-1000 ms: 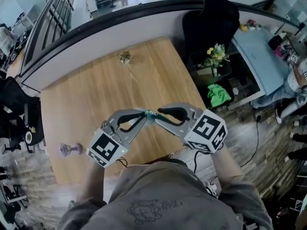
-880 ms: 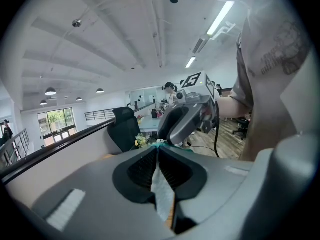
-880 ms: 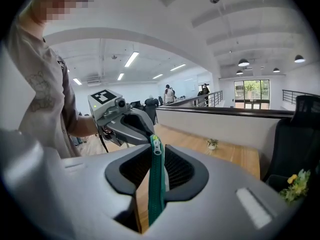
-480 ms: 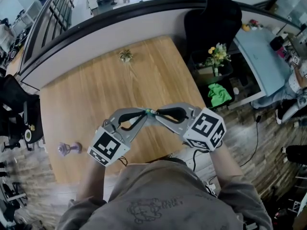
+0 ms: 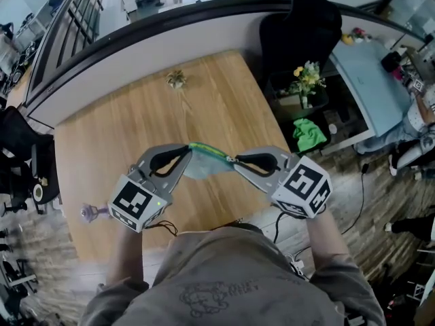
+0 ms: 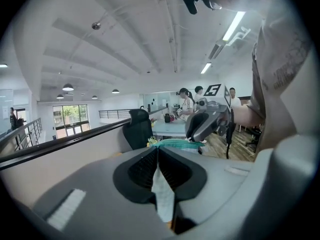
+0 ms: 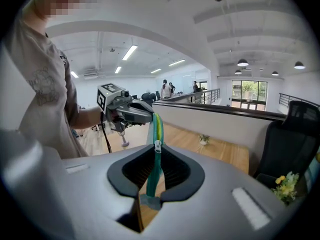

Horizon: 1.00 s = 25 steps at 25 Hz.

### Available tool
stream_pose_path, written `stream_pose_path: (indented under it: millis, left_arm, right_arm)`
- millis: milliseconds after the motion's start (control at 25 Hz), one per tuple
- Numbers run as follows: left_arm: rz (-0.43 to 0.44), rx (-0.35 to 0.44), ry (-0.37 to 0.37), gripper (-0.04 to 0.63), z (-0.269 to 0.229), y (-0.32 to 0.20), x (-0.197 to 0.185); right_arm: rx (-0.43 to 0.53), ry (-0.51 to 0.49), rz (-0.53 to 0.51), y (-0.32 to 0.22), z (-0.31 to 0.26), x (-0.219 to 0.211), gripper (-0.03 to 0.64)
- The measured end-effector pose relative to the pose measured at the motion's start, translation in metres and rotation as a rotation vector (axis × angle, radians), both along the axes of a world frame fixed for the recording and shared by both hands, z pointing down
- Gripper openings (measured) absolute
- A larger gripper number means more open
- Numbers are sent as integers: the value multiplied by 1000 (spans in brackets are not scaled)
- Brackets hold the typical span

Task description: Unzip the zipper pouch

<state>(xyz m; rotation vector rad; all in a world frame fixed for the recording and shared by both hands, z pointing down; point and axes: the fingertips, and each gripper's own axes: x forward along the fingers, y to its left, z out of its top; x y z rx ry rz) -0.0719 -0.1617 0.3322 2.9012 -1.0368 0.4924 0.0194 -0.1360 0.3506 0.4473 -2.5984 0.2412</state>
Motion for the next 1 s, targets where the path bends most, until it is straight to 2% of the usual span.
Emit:
stream_pose_path:
  millis: [280, 520, 720, 920, 1000]
  left_arm:
    - [-79, 7, 14, 14, -4, -7, -27]
    - [-101, -29, 20, 14, 4, -2, -37]
    - [-107, -32, 38, 15, 2, 2, -34]
    - [-134, 4, 81, 15, -17, 3, -34]
    - [-160, 30, 76, 14, -28, 0, -37]
  right_arm:
    - [-21, 17, 62, 1, 12, 30, 49]
    - [-71, -16, 94, 6, 20, 38, 49]
    - [-48, -33, 134, 1, 16, 41, 49]
    - [21, -148, 245, -17, -12, 44, 52]
    - [55, -175, 261, -24, -26, 43, 54]
